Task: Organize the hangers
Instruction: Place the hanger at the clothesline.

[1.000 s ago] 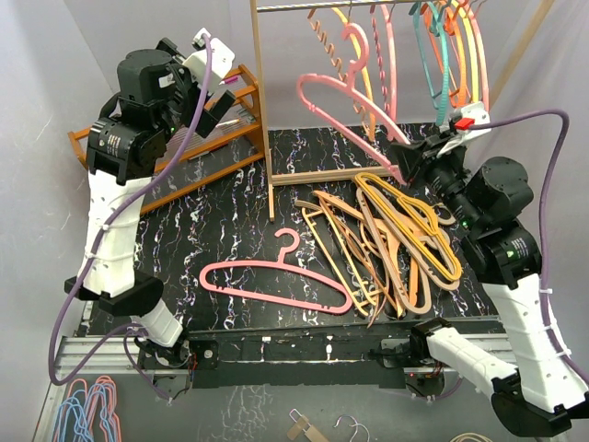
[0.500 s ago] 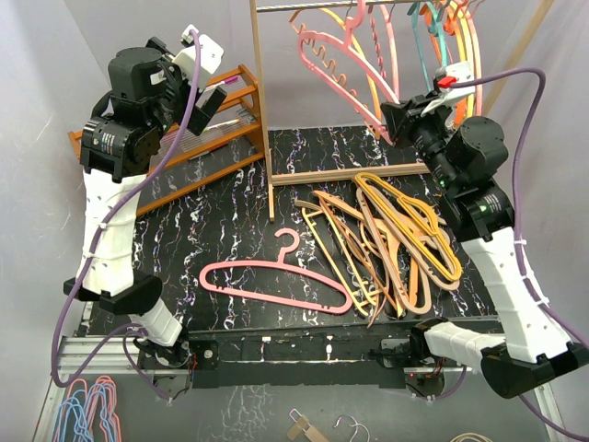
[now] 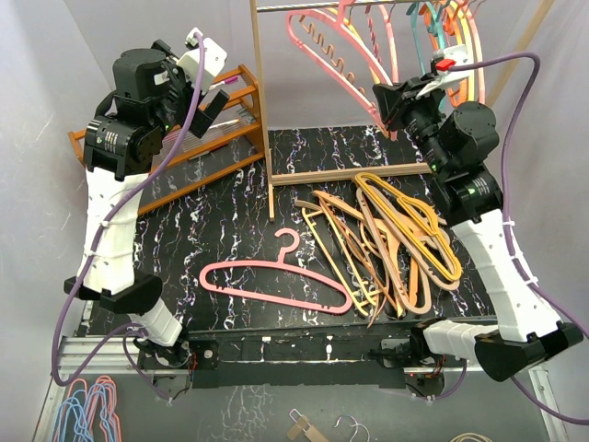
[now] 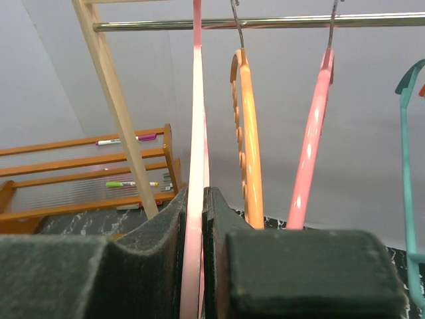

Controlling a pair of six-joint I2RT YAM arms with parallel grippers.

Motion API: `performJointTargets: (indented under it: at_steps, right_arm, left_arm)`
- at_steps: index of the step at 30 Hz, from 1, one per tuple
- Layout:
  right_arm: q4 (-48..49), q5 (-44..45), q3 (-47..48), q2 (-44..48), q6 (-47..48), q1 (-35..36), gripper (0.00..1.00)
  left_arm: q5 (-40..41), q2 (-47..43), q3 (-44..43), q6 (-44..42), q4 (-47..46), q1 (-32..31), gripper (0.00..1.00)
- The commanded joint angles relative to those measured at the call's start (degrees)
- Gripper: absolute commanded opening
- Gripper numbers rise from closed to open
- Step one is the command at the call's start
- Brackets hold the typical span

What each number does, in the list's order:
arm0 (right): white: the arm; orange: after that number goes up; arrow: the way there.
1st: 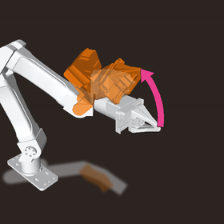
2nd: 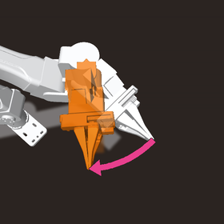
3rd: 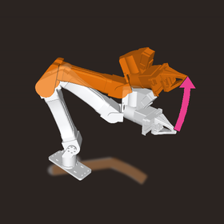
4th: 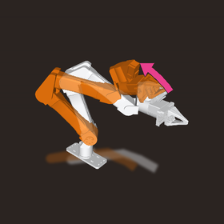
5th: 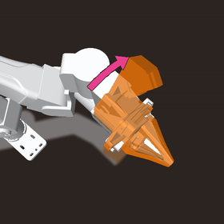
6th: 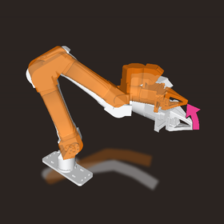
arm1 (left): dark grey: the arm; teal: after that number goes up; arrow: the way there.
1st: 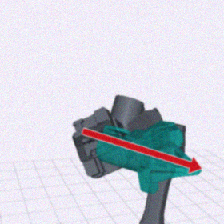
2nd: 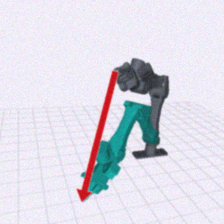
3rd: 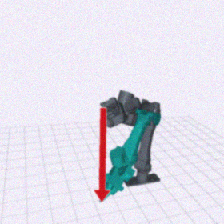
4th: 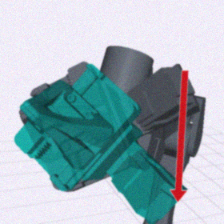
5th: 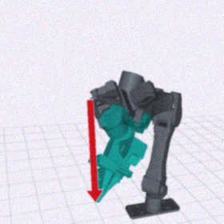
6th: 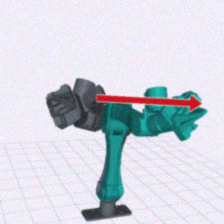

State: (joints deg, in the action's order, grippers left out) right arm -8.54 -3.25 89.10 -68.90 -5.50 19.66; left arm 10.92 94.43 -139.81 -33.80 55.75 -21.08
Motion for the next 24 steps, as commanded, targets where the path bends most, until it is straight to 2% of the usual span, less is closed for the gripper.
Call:
performJointTargets:
  at_steps: [1, 9, 12, 16, 21, 24]
  right_arm:
    - [6.2, -1.4, 2.4, -1.0, -2.4, 0.1, 0.08]
    - [7.7, -2.8, 1.8, -3.2, -3.9, 0.1, 0.08]
    - [7.8, -3.1, 1.4, -3.8, -4.2, 0.0, 0.08]
    - [6.6, -4.4, 1.6, -4.9, -4.6, 0.1, 0.08]
    - [5.2, -4.2, 1.7, -5.9, -4.7, 0.1, 0.08]
    - [5.2, -4.9, 1.5, -6.2, -4.8, 0.1, 0.08]
  left_arm:
    - [-0.5, -0.5, 0.0, 0.1, 0.0, 0.4, 0.97]
    - [-1.7, -0.7, 1.9, -0.2, 0.6, 0.5, 0.97]
    - [-6.5, -0.9, 5.8, -0.9, 2.6, 0.6, 0.97]
    - [-12.2, -2.3, 21.6, -1.7, 4.4, 0.6, 0.97]
    - [-26.9, -6.0, 40.7, -4.7, 4.7, 0.5, 0.97]
    - [-28.0, -8.0, 49.3, -6.1, 1.8, 0.4, 0.97]
